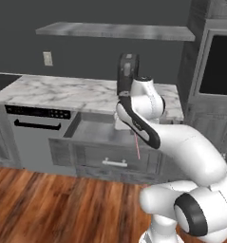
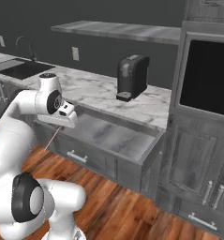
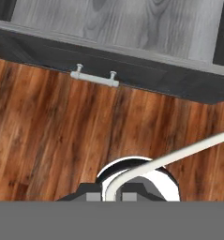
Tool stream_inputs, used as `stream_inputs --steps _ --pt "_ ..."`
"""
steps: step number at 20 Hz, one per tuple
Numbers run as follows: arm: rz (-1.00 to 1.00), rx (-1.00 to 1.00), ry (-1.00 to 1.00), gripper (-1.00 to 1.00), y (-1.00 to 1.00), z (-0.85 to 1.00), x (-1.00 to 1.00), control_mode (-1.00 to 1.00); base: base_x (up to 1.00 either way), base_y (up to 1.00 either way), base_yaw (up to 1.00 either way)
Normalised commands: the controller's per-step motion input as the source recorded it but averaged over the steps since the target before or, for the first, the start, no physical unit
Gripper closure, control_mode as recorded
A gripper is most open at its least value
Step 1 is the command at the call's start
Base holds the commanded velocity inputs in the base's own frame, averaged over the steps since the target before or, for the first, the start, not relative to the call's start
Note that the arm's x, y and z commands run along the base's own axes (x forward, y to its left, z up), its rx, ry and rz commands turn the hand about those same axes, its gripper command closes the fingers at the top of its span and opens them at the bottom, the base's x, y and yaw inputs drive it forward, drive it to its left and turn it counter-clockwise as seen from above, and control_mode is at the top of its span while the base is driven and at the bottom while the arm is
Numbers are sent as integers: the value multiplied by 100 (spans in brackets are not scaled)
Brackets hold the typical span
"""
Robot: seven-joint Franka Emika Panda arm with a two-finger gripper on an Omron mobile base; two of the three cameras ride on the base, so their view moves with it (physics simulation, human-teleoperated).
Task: Take a straw from the drawer in front and place it inside the glass cup on the dining counter.
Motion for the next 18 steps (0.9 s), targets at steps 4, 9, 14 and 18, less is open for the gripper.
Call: stream_inputs --steps 4,9,14,18 --pt "0 0 0 100 0 0 0 100 -16 32 38" --pt "0 0 0 100 0 0 0 100 0 29 60" --pt "0 0 0 100 0 0 0 100 0 24 59" --pt "0 0 0 100 0 0 0 100 0 24 56"
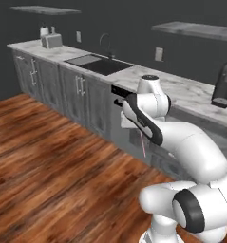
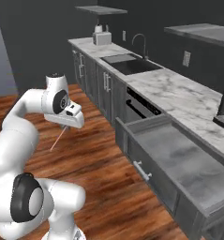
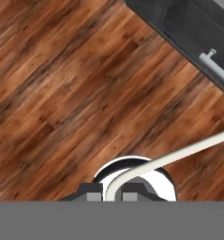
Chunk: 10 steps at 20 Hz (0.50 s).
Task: Take a straw from the drawer in front and place it inside the glass cup on the dining counter.
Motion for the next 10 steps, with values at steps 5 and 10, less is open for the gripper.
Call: stream_inputs --steps 5,10 --pt "0 0 0 100 0 0 0 100 0 19 55" --pt "0 0 0 100 0 0 0 100 0 16 53"
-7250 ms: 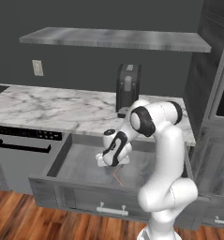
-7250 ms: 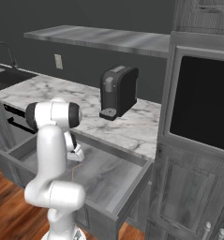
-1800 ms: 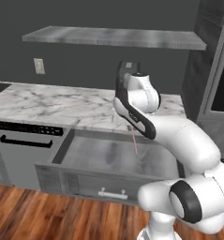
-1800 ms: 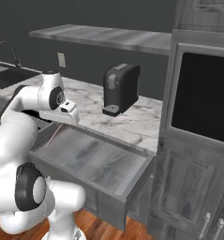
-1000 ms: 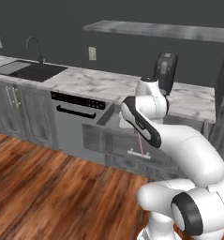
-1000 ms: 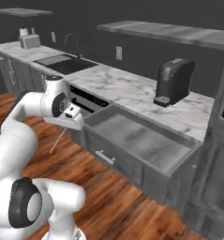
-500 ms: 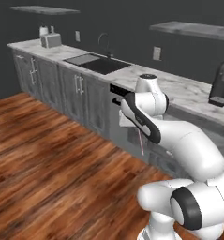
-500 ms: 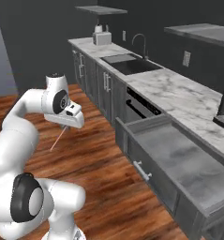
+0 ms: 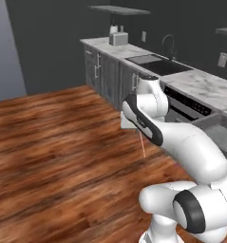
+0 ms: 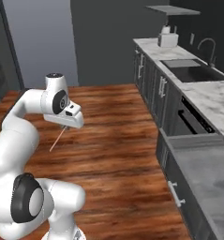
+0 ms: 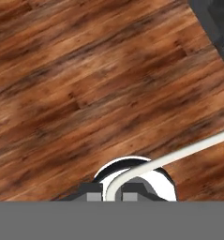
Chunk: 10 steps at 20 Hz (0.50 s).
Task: Take a straw from the drawer in front and place it inside the glass cup on the dining counter.
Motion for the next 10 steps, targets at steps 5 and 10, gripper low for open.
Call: stream_inputs --steps 5,10 --pt "0 0 0 100 0 0 0 100 0 18 51" --pt "0 0 0 100 0 0 0 100 1 17 49"
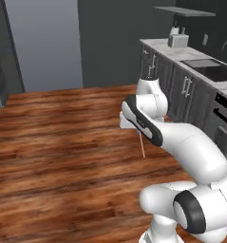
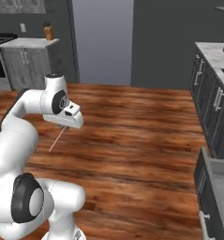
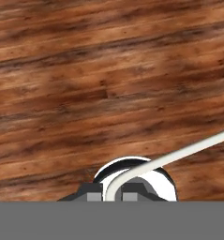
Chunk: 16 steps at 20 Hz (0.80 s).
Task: Take a straw from the drawer in front and place it inside the glass cup on the dining counter.
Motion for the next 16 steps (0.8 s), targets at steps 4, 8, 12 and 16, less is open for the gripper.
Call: stream_inputs --steps 4,8,12,16 --pt "0 0 0 100 0 0 0 100 6 18 47" --pt "0 0 0 100 0 0 0 100 31 27 35" --pt "0 0 0 100 0 0 0 100 82 59 2" --pt "0 0 0 100 0 0 0 100 100 68 0"
